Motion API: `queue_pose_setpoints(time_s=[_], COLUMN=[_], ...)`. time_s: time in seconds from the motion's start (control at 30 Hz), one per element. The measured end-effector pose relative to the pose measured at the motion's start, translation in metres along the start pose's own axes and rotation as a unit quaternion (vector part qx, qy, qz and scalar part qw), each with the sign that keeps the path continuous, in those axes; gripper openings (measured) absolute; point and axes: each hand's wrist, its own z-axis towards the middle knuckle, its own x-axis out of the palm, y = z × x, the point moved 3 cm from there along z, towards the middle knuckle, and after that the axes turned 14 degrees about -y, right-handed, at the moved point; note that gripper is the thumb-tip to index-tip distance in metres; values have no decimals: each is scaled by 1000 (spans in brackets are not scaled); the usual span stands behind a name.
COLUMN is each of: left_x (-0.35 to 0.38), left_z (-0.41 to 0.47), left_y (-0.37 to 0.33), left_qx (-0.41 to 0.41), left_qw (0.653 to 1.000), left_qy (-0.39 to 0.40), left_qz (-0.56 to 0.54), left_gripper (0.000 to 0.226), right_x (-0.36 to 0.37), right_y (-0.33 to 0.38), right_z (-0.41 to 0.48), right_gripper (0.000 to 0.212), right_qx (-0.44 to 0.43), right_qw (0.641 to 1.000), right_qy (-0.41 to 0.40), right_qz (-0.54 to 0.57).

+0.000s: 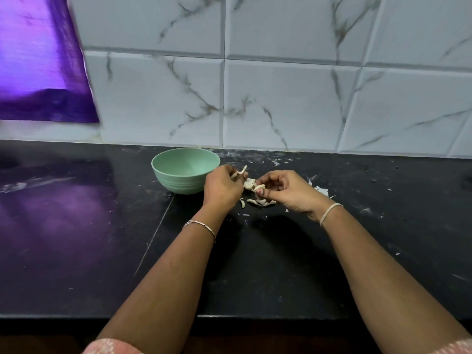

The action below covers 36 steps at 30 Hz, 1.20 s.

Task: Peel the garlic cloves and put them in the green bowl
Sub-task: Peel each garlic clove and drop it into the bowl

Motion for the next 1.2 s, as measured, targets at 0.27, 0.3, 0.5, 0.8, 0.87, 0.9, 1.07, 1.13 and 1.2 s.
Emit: queue_pose_setpoints(time_s=[0.27,0.3,0.5,0.8,0.87,0.9,1.07,1.13,1.2], left_x=[13,12,8,15,15,14,15,16,16], left_z=[-1,-3,-6,-11,-11,-10,-11,-12,-14], left_y=[3,2,-3,-7,-8,-8,-7,-8,-11], left_qx=[-150,-168,-296,-291,-277,-271,-256,-271,-282], left_qw=[958,950,863,822,824,828,835,817,799], left_qy=[102,112,154,233,235,230,243,245,253], left_qz=[-220,-239,-380,-431,-435,-433,-423,-445,-468], left_gripper=[22,19,23,36,38,37,31,29,27], right_x=[3,2,-6,-1,-8,-12,-40,-35,-20], right_y=[-7,-6,-1,1,0,0,-1,-1,-6], right_z=[6,5,7,7,8,8,10,8,7], right_gripper=[5,8,27,31,26,25,13,14,23], right_qx=[-54,-59,-77,-23,-13,-5,44,52,37], right_qw=[975,971,972,979,970,965,936,956,984], right_qy=[-54,-76,-177,-201,-234,-245,-305,-255,-171], right_qz=[-211,-218,-132,33,72,94,173,136,34])
